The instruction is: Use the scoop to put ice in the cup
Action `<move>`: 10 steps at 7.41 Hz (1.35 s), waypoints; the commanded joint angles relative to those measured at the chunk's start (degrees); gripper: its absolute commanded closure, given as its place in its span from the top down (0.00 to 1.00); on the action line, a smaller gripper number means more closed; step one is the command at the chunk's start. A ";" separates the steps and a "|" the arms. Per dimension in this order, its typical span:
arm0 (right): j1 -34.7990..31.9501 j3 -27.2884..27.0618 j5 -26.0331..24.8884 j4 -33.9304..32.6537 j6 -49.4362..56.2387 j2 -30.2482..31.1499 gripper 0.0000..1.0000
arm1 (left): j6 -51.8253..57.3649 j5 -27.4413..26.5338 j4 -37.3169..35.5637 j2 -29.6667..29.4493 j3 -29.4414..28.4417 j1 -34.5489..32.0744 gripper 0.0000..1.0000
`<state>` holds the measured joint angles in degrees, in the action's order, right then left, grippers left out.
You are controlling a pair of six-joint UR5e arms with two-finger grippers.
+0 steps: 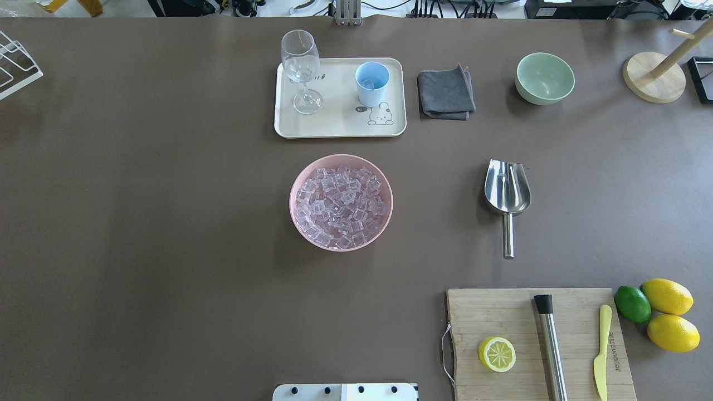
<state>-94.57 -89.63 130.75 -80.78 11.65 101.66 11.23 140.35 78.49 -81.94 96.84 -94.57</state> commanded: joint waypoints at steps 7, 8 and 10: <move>4.30 -10.74 2.41 -9.40 -17.36 -3.22 0.99 | 0.10 0.70 4.64 -0.85 -0.34 0.96 0.98; 4.66 -10.65 2.32 -9.31 -17.28 -3.23 1.00 | 0.02 0.36 4.48 -1.02 -0.34 1.14 0.98; 5.01 -10.56 2.14 -9.31 -17.36 -3.40 0.99 | 0.02 0.18 4.39 -0.32 -0.77 -0.17 0.98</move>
<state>-89.97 -100.27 133.01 -90.11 -5.60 98.38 11.27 140.73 82.82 -82.59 96.48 -93.90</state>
